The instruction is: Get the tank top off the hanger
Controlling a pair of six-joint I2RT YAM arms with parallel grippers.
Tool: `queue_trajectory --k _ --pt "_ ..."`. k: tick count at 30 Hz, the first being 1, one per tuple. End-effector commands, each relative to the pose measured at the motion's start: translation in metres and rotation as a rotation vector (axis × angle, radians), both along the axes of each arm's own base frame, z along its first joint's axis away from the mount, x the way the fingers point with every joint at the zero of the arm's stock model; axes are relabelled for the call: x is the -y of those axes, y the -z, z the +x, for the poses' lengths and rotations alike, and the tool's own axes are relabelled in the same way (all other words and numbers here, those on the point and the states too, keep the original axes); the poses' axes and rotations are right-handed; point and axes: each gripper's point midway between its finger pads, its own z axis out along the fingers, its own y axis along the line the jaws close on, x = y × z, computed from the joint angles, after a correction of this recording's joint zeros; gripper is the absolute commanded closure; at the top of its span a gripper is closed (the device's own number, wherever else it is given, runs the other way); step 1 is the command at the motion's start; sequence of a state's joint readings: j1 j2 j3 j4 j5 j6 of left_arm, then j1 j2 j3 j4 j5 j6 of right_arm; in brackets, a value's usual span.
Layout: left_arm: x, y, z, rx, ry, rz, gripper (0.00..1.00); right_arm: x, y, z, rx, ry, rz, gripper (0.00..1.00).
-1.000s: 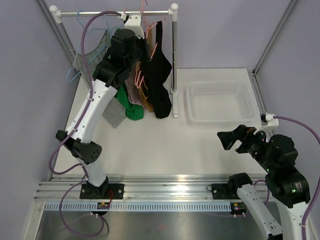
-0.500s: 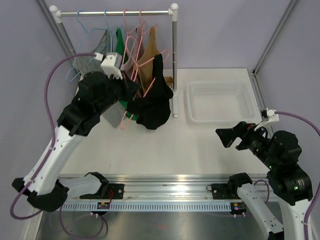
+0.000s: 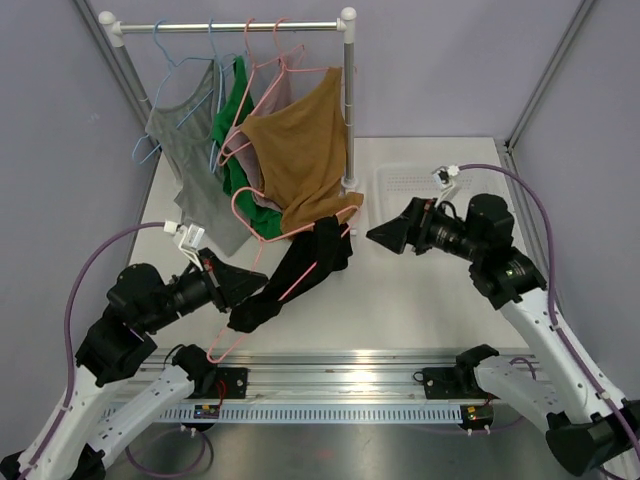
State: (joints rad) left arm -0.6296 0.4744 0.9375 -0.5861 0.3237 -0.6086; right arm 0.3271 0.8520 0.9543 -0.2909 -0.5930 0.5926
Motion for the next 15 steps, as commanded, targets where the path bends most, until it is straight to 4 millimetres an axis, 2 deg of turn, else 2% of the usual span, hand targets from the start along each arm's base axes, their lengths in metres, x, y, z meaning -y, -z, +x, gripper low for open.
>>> queue_trajectory --k 1,2,3,4,6,7,8,9,12,15 --pt "0.005 -0.007 -0.018 -0.055 0.057 -0.111 1.0 -0.03 -0.027 -0.007 0.136 -0.057 0.021 0.07" --pt "0.003 -0.004 -0.019 -0.063 0.052 -0.112 1.0 -0.039 -0.018 -0.003 0.121 -0.057 -0.003 0.11" --pt "0.003 0.003 -0.018 -0.082 0.044 -0.102 1.0 -0.042 -0.019 0.003 0.138 -0.02 -0.024 0.14" --pt "0.001 0.009 -0.015 -0.099 0.017 -0.087 1.0 -0.061 -0.015 -0.011 0.159 -0.076 -0.053 0.16" --pt "-0.002 0.015 -0.011 -0.112 -0.013 -0.076 1.0 -0.069 -0.007 0.001 0.168 0.004 -0.117 0.18" --pt "-0.002 0.017 -0.009 -0.12 -0.022 -0.074 1.0 -0.073 -0.002 0.003 0.178 0.019 -0.152 0.19" --pt "-0.002 0.017 -0.009 -0.125 -0.021 -0.078 1.0 -0.087 0.009 -0.002 0.172 0.002 -0.189 0.21" --pt "0.0 0.019 -0.011 -0.138 -0.008 -0.088 1.0 -0.087 0.011 0.008 0.183 0.064 -0.222 0.22" --pt "0.001 0.017 -0.011 -0.137 -0.008 -0.098 1.0 -0.101 0.027 0.014 0.192 0.105 -0.314 0.26" --pt "0.0 0.016 -0.012 -0.134 -0.008 -0.093 1.0 -0.106 0.032 0.023 0.214 0.167 -0.364 0.28"
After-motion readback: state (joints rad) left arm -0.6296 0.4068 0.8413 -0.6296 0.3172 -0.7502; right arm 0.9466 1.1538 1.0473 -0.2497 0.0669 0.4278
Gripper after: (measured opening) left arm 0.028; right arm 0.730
